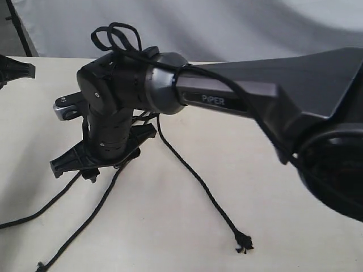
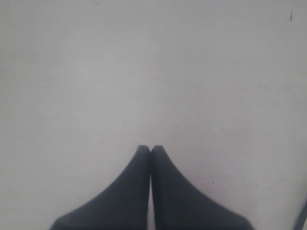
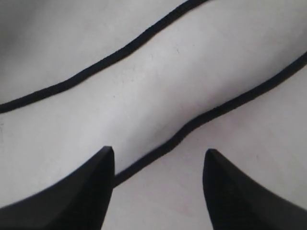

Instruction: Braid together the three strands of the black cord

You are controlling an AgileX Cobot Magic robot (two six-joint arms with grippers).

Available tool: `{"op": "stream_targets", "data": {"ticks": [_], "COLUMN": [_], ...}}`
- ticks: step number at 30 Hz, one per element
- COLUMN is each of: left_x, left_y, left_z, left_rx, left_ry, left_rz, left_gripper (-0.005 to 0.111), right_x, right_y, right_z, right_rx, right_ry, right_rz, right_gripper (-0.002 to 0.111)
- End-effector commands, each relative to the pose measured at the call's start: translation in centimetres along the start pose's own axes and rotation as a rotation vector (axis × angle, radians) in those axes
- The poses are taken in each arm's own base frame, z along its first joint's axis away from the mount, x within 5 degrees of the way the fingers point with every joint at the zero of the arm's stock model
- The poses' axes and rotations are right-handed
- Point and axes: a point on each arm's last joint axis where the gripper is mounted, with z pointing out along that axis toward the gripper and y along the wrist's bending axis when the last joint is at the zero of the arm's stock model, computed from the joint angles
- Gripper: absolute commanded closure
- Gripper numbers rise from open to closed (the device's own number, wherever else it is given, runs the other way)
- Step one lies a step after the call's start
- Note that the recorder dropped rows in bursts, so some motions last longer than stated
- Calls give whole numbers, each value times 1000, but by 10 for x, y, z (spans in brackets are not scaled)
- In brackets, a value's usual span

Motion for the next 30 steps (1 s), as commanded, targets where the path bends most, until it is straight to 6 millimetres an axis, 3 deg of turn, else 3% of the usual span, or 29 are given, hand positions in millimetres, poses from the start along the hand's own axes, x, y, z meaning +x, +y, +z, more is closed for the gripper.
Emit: {"op": "stream_targets", "data": {"ticks": [1, 11, 17, 21, 24, 28, 30], "left_x": [0, 0, 0, 0, 0, 0, 0], "left_y": [1, 1, 1, 1, 1, 1, 1], "left_z": [-2, -2, -2, -2, -2, -2, -2], "left_rx": [2, 3, 3, 4, 5, 5, 5], "left_ry": [-10, -11, -13, -14, -15, -15, -15], "left_rz": [-10, -10, -10, -10, -11, -11, -11], "left_gripper": [106, 106, 106, 106, 106, 106, 106], "right_x": [-7, 0, 1, -4, -17, -30, -30], "right_y": [2, -3, -4, -4, -15, -54, -77], "right_z": [15, 44, 45, 20, -18, -61, -72], "right_rx": [8, 72, 74, 73, 112, 242, 267], "right_ry": [36, 151, 167, 185, 126, 24, 15], "right_rz": [33, 62, 29, -43, -85, -88, -49], "right_gripper": [55, 60, 109, 109, 109, 109, 109]}}
